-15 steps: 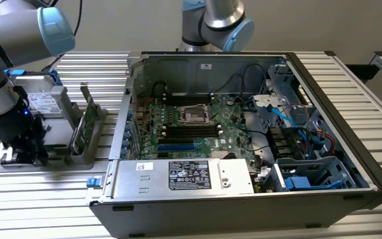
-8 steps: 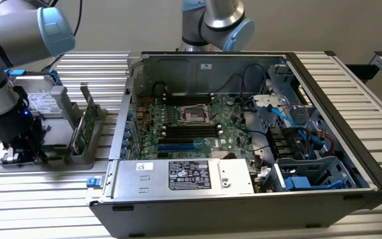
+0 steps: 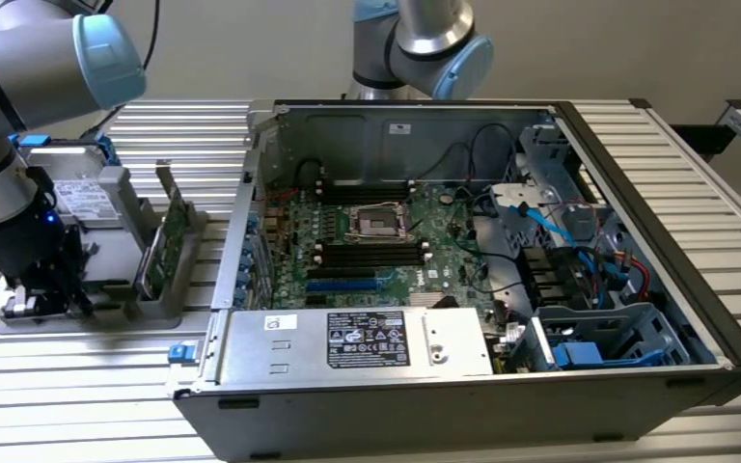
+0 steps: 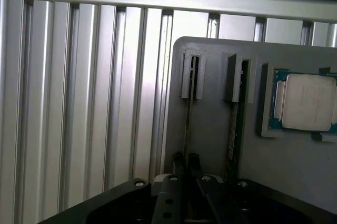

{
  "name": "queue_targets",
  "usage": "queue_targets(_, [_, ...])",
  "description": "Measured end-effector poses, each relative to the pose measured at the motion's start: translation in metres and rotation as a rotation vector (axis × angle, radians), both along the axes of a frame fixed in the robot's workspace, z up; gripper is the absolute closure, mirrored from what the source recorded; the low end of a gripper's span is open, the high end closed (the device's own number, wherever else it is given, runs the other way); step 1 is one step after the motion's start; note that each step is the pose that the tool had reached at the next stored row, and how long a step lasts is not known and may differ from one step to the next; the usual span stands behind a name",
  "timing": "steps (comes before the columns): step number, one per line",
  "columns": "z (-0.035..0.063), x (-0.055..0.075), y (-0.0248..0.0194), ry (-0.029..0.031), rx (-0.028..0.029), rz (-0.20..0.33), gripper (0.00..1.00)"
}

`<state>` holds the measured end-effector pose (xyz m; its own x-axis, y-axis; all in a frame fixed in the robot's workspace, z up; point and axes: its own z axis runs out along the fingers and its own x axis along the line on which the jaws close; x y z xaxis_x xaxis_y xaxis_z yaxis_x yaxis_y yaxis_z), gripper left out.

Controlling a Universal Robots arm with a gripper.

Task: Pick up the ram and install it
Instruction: 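Pick up the ram and move it above insertion slot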

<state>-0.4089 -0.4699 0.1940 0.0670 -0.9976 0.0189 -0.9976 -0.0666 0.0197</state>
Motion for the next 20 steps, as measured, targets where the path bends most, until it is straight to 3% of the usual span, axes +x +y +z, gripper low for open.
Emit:
queue_targets(13, [-0.0007,0.0,0.0,0.0001,0.0002,0.0,0.86])
queue_targets(20, [0.0034,0.0,0.0,0.0001,0.0082,0.0,0.86])
